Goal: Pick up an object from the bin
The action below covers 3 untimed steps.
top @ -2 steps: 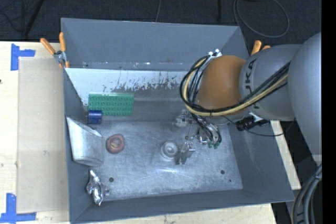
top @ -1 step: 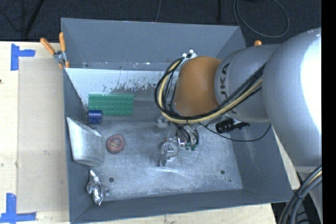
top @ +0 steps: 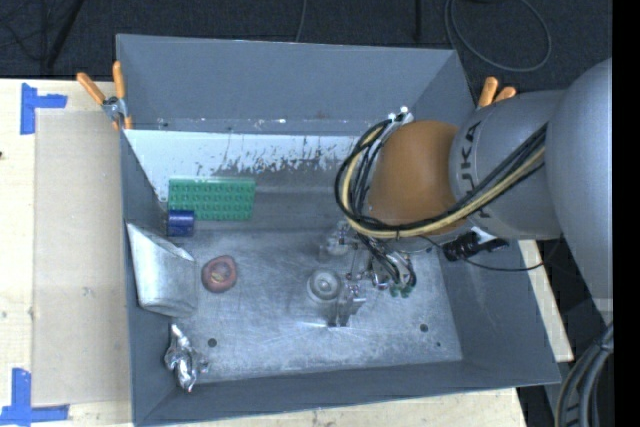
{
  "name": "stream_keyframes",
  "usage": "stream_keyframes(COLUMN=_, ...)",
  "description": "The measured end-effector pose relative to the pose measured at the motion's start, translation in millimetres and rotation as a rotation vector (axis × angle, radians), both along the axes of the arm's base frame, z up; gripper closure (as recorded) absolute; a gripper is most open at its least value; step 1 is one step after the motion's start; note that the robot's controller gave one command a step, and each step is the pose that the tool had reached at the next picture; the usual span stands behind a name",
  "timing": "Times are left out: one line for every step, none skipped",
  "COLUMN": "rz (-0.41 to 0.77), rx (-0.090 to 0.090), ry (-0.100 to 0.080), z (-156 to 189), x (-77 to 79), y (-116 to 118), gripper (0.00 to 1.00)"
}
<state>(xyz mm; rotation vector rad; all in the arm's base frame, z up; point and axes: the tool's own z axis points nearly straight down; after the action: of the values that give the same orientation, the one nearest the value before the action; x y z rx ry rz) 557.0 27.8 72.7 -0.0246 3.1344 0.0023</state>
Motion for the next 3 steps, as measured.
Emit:
stream_keyframes(rz=0.002, rx=0.0, ry=0.009, z=0.6, x=-1.0, y=1.1, gripper=1.0)
stream_keyframes(rz=0.002, rx=-0.001, ry=0.002, z=-0.5, x=-0.3, y=0.9, gripper=0.0)
stream_keyframes(rz=0.117, rx=-0.001, ry=0.002, z=-0.4, x=25.6, y=66.1, gripper=0.0)
